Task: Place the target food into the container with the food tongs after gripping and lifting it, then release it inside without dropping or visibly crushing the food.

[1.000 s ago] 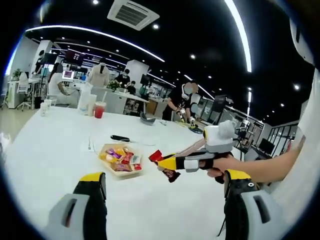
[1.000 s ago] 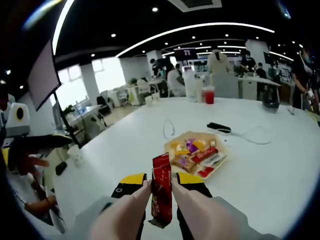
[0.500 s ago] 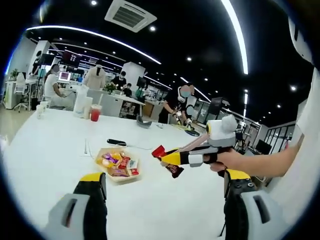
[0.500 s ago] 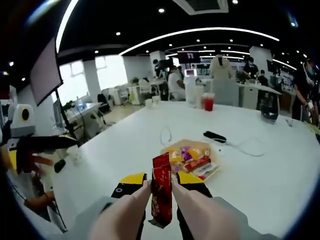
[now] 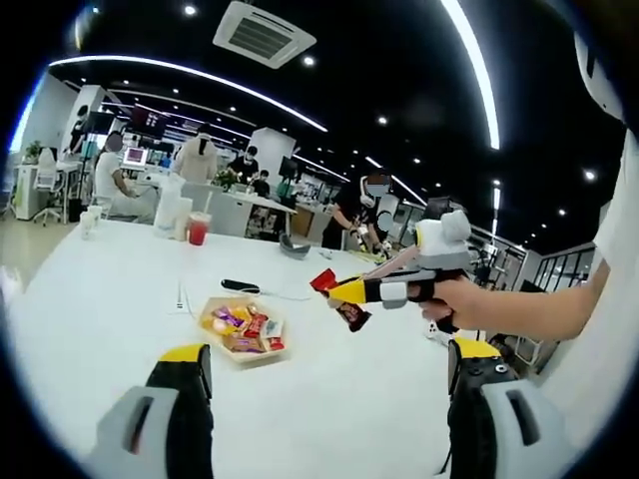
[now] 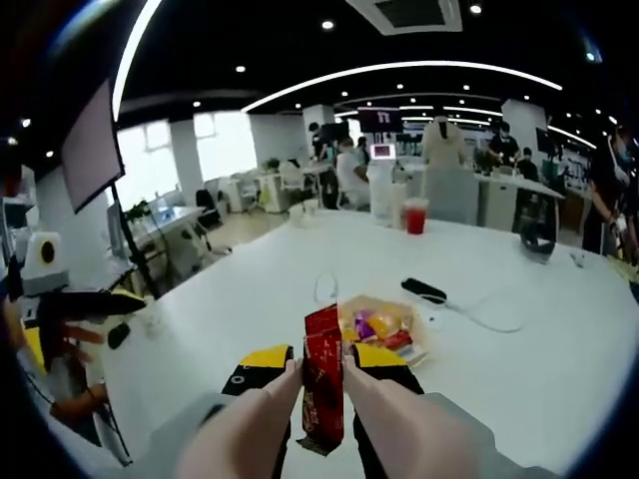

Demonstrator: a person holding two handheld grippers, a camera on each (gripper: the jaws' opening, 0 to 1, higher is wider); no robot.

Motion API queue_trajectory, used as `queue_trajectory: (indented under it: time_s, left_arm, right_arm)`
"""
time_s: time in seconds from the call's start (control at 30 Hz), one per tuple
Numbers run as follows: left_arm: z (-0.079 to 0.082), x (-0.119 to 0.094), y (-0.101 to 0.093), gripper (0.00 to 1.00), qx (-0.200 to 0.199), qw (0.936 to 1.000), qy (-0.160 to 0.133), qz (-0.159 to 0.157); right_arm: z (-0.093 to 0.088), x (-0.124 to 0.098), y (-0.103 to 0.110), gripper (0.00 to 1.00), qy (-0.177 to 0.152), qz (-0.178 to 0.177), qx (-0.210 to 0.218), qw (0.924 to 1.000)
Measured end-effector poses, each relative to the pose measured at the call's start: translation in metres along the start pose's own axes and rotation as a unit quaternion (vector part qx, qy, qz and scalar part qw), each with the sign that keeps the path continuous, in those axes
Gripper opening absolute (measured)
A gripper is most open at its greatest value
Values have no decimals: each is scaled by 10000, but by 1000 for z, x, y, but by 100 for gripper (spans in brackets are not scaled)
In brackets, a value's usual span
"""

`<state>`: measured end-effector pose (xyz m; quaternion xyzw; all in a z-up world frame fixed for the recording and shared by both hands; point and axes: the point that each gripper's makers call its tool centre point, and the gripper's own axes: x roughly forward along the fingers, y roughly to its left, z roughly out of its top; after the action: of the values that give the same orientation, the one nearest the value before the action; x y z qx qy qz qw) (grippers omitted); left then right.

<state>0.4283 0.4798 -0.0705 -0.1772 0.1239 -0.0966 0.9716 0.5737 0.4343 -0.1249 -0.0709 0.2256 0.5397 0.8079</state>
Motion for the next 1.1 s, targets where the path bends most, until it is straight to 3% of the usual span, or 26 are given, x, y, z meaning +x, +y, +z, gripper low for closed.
queue_trajectory:
  time_s: [0.37, 1.1]
  left_arm:
    - [-1, -5, 3, 99, 25, 9999, -29, 96]
    - [7, -16, 8, 99, -33, 9992, -261, 304]
  right_arm:
    - [23, -4, -8, 22, -60, 6, -94, 9999]
    - [45, 10, -8, 22, -160, 98, -158, 9997]
